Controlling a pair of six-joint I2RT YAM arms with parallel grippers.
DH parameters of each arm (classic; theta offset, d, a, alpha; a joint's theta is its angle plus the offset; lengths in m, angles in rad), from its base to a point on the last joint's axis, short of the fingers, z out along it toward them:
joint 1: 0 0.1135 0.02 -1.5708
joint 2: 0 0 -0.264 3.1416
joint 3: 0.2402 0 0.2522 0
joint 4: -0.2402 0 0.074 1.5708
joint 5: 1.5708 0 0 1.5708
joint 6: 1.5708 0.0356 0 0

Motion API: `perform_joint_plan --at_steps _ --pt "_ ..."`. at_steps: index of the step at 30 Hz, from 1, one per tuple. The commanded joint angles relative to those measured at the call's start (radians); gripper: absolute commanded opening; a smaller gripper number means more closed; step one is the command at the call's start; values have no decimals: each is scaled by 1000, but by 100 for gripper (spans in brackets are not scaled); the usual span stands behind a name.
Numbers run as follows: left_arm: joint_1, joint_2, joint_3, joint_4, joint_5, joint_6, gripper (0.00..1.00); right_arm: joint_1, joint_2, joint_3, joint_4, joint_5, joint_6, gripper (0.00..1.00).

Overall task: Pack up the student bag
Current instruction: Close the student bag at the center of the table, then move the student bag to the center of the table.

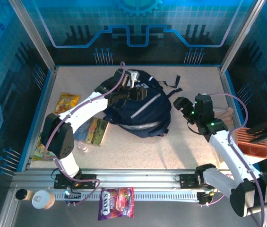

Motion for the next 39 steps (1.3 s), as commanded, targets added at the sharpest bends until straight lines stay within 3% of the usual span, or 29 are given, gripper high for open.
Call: perform_joint_plan --at_steps 1,7,11,26,30,32,35,39 --pt "37 -38 -111 31 -23 -123 72 -7 14 63 -120 95 -81 83" --pt "123 -65 -308 7 -116 -291 80 15 76 73 -81 56 -83 83" --pt "148 -48 -363 33 -116 -311 84 44 109 72 -50 51 -82 86" --pt "149 288 40 14 90 -124 84 102 191 58 22 16 -70 86" --pt "148 235 60 -31 84 -132 85 121 209 67 15 16 -100 87" --pt "149 169 35 -97 31 -163 94 136 226 80 16 6 -136 93" --pt "167 45 -96 -113 -46 -196 99 166 261 95 6 14 -185 100" --pt "238 -111 -286 -101 -109 -247 99 203 325 169 1 26 -224 100"
